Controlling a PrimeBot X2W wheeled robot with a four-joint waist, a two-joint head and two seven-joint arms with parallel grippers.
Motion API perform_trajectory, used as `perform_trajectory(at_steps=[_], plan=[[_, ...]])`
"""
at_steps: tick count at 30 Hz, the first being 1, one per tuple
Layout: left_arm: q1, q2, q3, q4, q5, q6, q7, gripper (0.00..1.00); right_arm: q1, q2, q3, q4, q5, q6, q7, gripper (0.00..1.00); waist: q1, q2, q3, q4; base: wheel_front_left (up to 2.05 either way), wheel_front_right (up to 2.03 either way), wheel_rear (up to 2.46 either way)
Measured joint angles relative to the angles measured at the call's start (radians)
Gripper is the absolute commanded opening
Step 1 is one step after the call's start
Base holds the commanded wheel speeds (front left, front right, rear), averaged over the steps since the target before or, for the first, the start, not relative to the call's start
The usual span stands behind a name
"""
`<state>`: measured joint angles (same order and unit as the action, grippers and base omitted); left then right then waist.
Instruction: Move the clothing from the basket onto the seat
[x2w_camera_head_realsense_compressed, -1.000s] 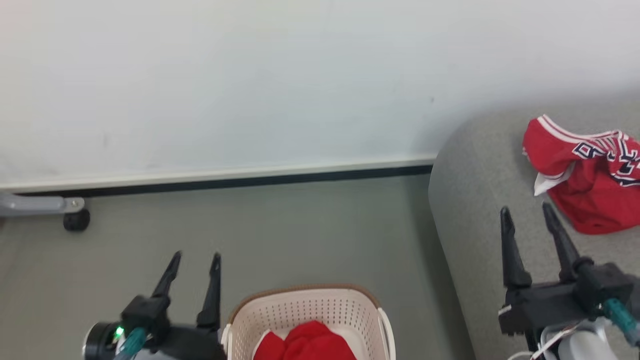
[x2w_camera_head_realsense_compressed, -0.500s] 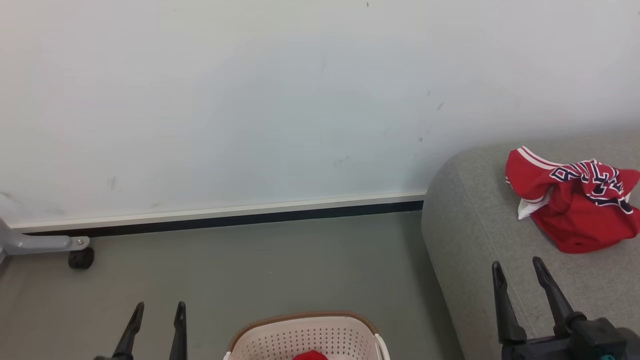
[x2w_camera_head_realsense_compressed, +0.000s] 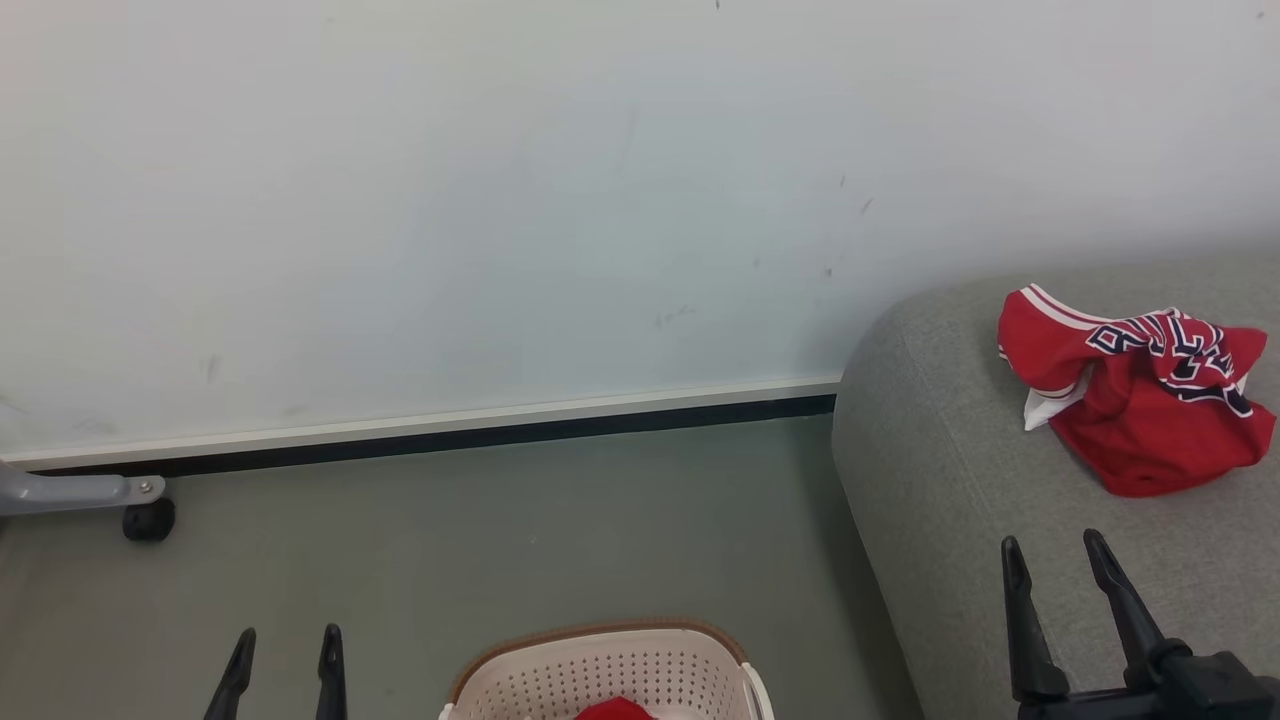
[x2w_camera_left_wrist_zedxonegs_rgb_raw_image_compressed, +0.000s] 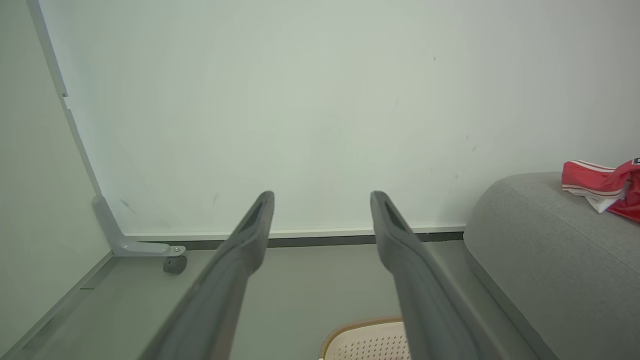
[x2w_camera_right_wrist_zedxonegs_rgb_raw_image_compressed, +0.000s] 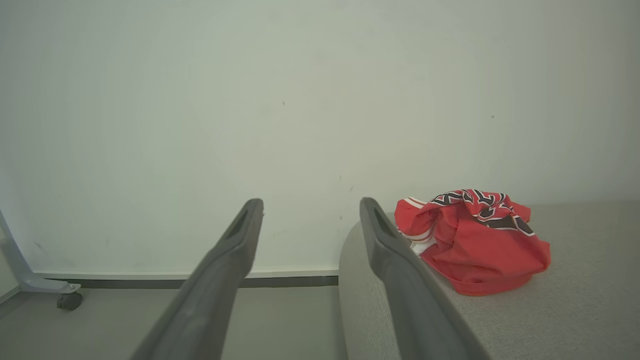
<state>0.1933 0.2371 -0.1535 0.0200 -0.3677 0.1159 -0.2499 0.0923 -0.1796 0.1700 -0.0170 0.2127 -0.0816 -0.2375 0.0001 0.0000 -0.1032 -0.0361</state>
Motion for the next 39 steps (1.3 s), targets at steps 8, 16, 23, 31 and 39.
perform_trajectory(at_steps=[8, 16, 23, 31, 39], plan=[[0.0, -0.011, 0.013, -0.03, 0.01, 0.007, 0.0, 1.0, 0.0, 0.001, -0.006, 0.005, 0.019, -0.006, 0.016, 1.0, 0.0, 0.0, 0.011, 0.001, 0.0, 0.0, 0.0], [0.001, -0.018, 0.02, -0.047, 0.02, 0.008, 0.011, 1.0, -0.002, 0.005, -0.005, 0.012, 0.023, -0.007, 0.025, 1.0, 0.0, 0.0001, 0.017, 0.002, 0.0, 0.0, 0.0], [0.013, -0.023, 0.025, -0.061, 0.026, 0.008, 0.023, 1.0, -0.003, 0.005, -0.005, 0.013, 0.025, -0.007, 0.026, 1.0, 0.0, 0.0, 0.023, 0.0, 0.0, 0.0, 0.0], [0.016, -0.029, 0.026, -0.071, 0.05, 0.008, 0.047, 1.0, -0.006, 0.003, -0.008, 0.003, 0.028, -0.007, 0.034, 1.0, 0.0, 0.0, 0.044, -0.002, 0.0, 0.0, 0.0], [0.0, -0.038, -0.001, -0.064, 0.066, 0.008, 0.065, 1.0, -0.027, -0.004, -0.017, -0.026, 0.028, -0.007, 0.034, 1.0, 0.0, 0.0, 0.095, -0.007, 0.0, 0.0, 0.0]])
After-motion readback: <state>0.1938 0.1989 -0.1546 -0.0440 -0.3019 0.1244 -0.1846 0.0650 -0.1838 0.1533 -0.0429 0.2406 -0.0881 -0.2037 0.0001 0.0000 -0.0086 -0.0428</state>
